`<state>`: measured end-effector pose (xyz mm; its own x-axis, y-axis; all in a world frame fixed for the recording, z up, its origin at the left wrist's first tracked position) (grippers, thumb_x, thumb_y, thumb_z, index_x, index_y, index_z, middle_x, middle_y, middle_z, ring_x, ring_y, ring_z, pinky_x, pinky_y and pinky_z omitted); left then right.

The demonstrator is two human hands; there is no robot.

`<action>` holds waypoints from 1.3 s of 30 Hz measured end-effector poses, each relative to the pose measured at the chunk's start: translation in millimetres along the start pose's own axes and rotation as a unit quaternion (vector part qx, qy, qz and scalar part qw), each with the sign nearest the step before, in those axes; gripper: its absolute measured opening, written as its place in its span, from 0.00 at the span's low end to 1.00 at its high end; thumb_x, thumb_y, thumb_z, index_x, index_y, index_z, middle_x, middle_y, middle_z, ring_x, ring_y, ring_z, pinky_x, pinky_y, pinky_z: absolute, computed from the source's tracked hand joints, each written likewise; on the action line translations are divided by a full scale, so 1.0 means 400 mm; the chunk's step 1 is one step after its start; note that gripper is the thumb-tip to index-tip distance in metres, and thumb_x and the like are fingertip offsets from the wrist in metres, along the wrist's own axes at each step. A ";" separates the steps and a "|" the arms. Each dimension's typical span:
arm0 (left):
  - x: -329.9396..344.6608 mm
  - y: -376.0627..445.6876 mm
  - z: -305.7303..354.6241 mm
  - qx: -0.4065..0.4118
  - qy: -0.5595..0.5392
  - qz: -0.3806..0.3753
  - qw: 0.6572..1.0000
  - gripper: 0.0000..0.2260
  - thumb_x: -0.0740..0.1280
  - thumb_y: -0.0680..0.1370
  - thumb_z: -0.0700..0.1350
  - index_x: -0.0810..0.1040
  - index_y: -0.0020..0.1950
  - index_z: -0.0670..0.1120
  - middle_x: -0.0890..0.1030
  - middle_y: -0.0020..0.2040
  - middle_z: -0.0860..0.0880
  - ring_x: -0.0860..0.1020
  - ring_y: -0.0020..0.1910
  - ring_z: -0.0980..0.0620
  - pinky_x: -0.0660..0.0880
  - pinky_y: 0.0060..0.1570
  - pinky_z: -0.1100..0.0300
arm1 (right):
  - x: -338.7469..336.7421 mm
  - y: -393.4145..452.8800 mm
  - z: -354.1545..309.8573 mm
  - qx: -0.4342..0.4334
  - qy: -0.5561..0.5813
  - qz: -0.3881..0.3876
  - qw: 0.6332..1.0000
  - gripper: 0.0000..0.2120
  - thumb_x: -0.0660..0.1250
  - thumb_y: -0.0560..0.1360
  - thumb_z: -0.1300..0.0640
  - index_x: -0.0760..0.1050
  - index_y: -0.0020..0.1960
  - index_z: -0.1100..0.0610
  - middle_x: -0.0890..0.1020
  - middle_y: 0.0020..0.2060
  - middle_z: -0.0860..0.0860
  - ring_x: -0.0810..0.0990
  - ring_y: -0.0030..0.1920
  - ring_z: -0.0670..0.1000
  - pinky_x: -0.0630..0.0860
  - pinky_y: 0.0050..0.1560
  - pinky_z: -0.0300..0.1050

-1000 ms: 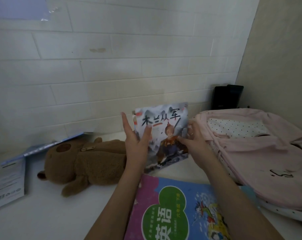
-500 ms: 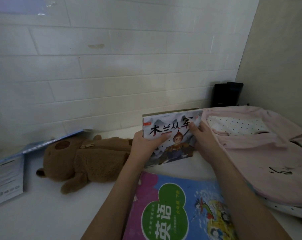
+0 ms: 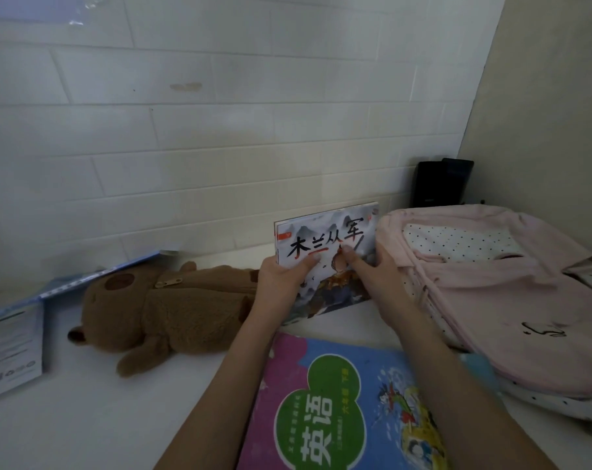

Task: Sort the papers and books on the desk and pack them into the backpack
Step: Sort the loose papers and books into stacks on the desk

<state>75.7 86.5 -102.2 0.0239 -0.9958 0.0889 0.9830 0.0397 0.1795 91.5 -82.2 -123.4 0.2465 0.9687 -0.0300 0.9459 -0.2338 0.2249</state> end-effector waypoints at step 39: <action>-0.022 -0.186 0.103 0.011 0.586 -0.153 0.795 0.19 0.61 0.78 0.57 0.74 0.40 0.42 0.80 0.38 0.46 0.79 0.37 0.48 0.77 0.44 0.55 | -0.047 -0.273 -0.107 0.042 -0.479 -0.235 0.845 0.26 0.62 0.77 0.42 0.66 0.72 0.51 0.70 0.70 0.51 0.70 0.68 0.50 0.67 0.66 0.45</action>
<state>-5.1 95.8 -75.8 -0.0509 -0.3517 -0.9347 0.9723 -0.2311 0.0340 -25.3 -71.3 -105.6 -0.1407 0.4533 -0.8802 0.9886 0.1127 -0.1000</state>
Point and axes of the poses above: each hand's wrist, its own y-axis towards the middle knuckle, its own x-axis out of the palm, z = x × y, the point moved 3 cm from there along y, towards the middle knuckle
